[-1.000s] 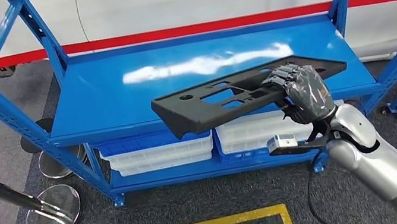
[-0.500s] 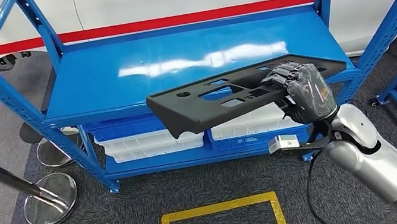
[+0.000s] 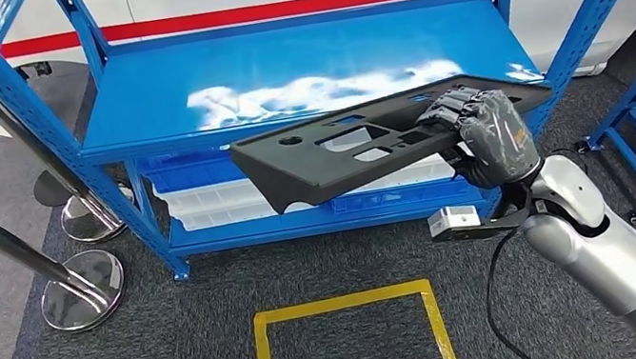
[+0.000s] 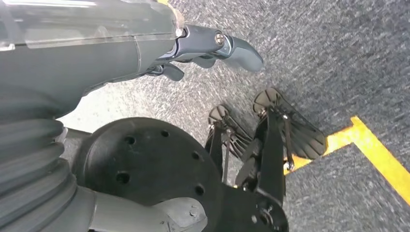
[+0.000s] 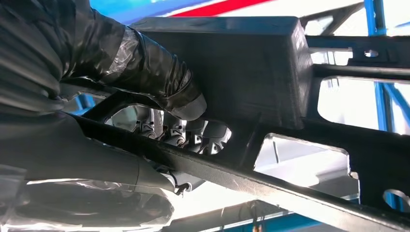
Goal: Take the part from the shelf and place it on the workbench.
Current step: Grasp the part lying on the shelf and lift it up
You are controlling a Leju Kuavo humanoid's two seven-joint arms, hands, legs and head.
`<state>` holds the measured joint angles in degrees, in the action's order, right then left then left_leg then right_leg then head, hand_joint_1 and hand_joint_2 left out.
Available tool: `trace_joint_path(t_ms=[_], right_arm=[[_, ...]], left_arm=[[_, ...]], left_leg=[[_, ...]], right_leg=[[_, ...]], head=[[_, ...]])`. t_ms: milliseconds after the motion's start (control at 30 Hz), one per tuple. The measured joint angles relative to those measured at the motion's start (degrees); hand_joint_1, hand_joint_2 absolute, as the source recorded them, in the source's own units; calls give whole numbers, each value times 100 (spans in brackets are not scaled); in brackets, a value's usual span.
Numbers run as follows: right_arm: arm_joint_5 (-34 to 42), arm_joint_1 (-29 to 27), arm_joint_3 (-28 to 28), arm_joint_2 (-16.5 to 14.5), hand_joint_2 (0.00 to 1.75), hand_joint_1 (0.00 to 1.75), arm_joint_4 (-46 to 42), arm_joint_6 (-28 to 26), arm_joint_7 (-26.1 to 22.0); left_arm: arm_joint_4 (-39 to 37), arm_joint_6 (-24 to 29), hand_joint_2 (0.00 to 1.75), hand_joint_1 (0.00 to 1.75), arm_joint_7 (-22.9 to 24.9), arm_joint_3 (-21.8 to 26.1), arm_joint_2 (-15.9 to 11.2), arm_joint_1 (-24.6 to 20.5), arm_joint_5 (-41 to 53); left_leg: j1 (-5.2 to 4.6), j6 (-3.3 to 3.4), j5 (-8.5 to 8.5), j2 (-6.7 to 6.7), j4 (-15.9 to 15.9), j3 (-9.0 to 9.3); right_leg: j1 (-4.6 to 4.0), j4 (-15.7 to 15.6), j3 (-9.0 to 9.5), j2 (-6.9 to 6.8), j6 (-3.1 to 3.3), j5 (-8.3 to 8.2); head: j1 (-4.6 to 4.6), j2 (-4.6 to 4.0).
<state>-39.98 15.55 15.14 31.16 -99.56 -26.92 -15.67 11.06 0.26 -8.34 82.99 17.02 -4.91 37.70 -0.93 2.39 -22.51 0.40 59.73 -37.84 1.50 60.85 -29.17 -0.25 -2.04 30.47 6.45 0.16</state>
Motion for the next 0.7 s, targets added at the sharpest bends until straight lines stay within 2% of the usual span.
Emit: trace_joint_path(t_ms=[33,67,100,133,167,200,233,267,300,333,367,400,433,467,500,533,567,600,633,667,700], right_arm=[[3,14,5,-1,175,175,0,4,2],[6,18,12,-3,175,175,2,9,6],[8,26,22,-5,175,175,5,15,10],[9,33,33,-8,175,175,9,21,14],[11,38,43,-11,175,175,12,25,16],[12,44,49,-12,175,175,13,27,17],[14,43,52,-13,175,175,13,27,17],[18,43,54,-13,175,175,14,28,20],[25,43,55,-13,175,175,14,30,23],[34,43,58,-13,175,175,15,34,27],[46,43,62,-13,175,175,15,40,30],[58,45,64,-13,175,175,15,48,33],[70,47,66,-13,175,175,15,56,37],[80,53,66,-12,175,175,15,64,44],[89,63,67,-12,175,175,15,72,51],[95,80,70,-14,175,175,15,82,57],[98,101,77,-18,175,175,15,95,62],[100,123,88,-24,175,175,18,114,66],[97,150,105,-31,175,175,24,140,77],[92,183,126,-38,175,175,32,171,92],[84,218,148,-47,175,175,42,199,109]], left_arm=[[0,0,175,0,-2,0,1,1,-2],[0,1,175,0,-4,0,2,8,-4],[0,1,175,0,-5,0,1,14,-7],[0,2,175,0,-4,0,0,20,-10],[0,3,175,0,-4,0,-1,25,-12],[0,4,175,0,-4,0,-1,24,-14],[0,4,175,0,-4,0,-1,23,-14],[0,4,175,0,-4,0,-1,22,-15],[0,4,175,0,-5,0,-1,21,-15],[0,4,175,0,-5,0,-1,20,-15],[0,4,175,0,-5,0,-1,19,-15],[0,2,175,0,-5,0,-1,16,-15],[0,-1,175,0,-5,0,-2,9,-16],[0,-4,175,0,-5,0,-2,0,-16],[0,-9,175,0,-5,0,-3,-8,-17],[0,-12,175,0,-5,0,-3,-16,-17],[0,-16,175,0,-5,0,-2,-16,-18],[0,-22,175,0,-5,0,-1,-16,-20],[0,-29,175,0,-5,0,0,-17,-24],[0,-38,175,0,-5,0,1,-16,-28],[0,-46,175,0,-5,0,1,-17,-31]], left_leg=[[-8,-27,43,-3,20,-28],[-10,-58,92,-4,24,-44],[-3,-92,96,-9,38,-71],[5,-128,4,-15,94,-114],[17,-167,-205,-20,243,-181],[39,-204,-512,-24,510,-261],[53,-234,-822,-23,857,-342],[69,-256,-1038,-23,1223,-402],[80,-267,-1110,-23,1518,-415],[87,-267,-1034,-23,1659,-359],[90,-252,-870,-24,1608,-205],[89,-220,-718,-26,1358,54],[79,-175,-670,-30,949,405],[65,-133,-722,-34,448,771],[47,-104,-808,-37,64,1036],[25,-81,-882,-39,-197,1191],[9,-66,-871,-37,-325,1221],[11,-43,-785,-30,-351,1178],[14,-4,-691,-18,-404,1132],[23,33,-584,-3,-445,1064],[30,64,-486,11,-472,983]], right_leg=[[-20,-160,81,1,35,86],[-16,-192,63,0,84,77],[-8,-188,10,-13,129,23],[1,-185,-51,-24,181,-42],[15,-190,-128,-35,227,-117],[15,-188,-220,-44,257,-194],[12,-185,-318,-43,274,-273],[8,-180,-419,-43,276,-350],[4,-173,-519,-44,272,-425],[-1,-167,-615,-45,264,-495],[-9,-162,-710,-45,255,-566],[-18,-159,-795,-44,244,-637],[-27,-156,-860,-44,228,-702],[-33,-155,-903,-46,205,-764],[-29,-170,-919,-52,175,-826],[-14,-195,-921,-60,138,-890],[1,-235,-921,-66,95,-966],[18,-274,-931,-67,57,-1017],[24,-269,-962,-59,29,-969],[21,-179,-1012,-48,14,-795],[20,25,-1075,-39,6,-511]], head=[[-2,-1],[-4,-1],[-4,-1],[-4,-1],[-4,-1],[-5,-1],[-5,-1],[-5,-1],[-4,-1],[-4,-1],[-4,-1],[-4,-1],[-4,-1],[-4,-1],[-3,-1],[-3,-1],[-3,-1],[-3,-1],[-2,-1],[-1,-1],[1,-1]])
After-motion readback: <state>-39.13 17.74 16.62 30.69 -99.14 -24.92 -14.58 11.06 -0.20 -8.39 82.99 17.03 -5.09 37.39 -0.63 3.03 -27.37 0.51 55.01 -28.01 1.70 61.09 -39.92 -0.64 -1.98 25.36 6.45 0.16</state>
